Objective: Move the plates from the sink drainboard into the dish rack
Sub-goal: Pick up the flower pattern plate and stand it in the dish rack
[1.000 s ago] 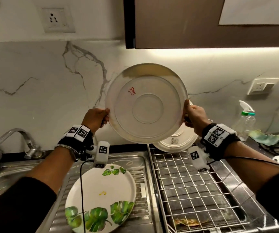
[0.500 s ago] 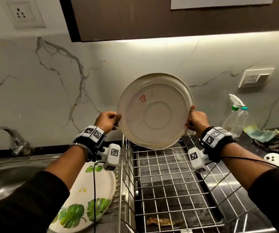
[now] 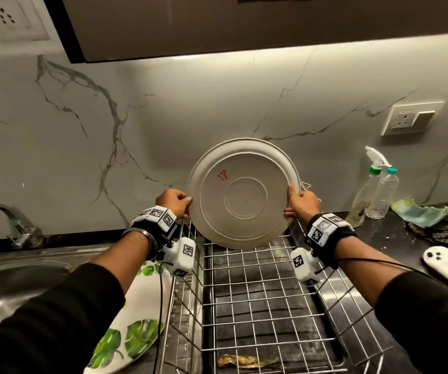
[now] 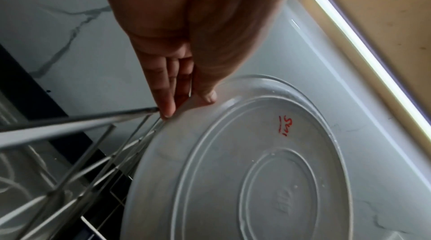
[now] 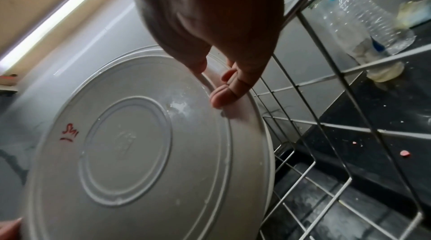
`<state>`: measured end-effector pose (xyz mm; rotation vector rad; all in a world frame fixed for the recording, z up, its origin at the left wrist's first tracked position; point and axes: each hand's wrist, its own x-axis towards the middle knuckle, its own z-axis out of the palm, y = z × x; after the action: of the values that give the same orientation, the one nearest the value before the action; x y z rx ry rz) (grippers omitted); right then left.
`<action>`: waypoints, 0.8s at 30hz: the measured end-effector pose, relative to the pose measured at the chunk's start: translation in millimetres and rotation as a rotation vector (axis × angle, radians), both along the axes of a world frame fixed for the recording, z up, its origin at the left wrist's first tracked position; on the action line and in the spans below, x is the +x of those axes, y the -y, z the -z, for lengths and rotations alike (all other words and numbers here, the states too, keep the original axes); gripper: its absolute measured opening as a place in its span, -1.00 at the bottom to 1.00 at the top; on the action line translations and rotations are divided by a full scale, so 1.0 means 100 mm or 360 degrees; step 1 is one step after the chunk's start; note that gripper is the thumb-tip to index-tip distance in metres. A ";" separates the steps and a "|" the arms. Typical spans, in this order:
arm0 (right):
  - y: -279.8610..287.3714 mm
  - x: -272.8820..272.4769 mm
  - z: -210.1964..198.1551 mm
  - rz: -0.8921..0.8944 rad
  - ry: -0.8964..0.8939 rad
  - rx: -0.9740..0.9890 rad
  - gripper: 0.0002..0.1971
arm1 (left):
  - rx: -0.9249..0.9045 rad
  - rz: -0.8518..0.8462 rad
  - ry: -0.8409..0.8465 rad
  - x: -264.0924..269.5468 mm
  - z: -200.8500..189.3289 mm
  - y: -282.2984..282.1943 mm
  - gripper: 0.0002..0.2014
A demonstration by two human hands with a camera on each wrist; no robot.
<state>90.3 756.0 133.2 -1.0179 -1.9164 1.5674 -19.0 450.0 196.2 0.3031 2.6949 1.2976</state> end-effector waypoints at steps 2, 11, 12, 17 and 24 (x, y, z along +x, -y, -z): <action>-0.03 -0.03 0.04 0.0005 0.0041 0.0037 -0.35 | -0.0094 -0.0011 -0.0002 0.01 -0.04 -0.08 -0.68; -0.01 -0.06 0.08 0.0025 0.0269 0.0168 -0.39 | -0.0359 0.0034 0.0081 -0.07 0.03 -0.31 -0.53; -0.03 -0.07 0.14 0.0028 0.0300 0.0189 -0.35 | -0.0372 0.0053 0.0107 -0.07 0.06 -0.32 -0.53; -0.56 -0.56 0.93 0.0140 0.0385 0.0237 0.05 | -0.0516 0.0097 0.0086 -0.01 0.18 -0.39 -0.59; -0.44 -0.58 0.86 0.0111 0.0460 0.0257 0.08 | -0.0578 0.0138 0.0103 -0.04 0.26 -0.49 -0.59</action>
<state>32.3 799.5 47.6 -1.2808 -2.1314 1.2584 -23.1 498.9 170.3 0.3230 2.7558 0.7601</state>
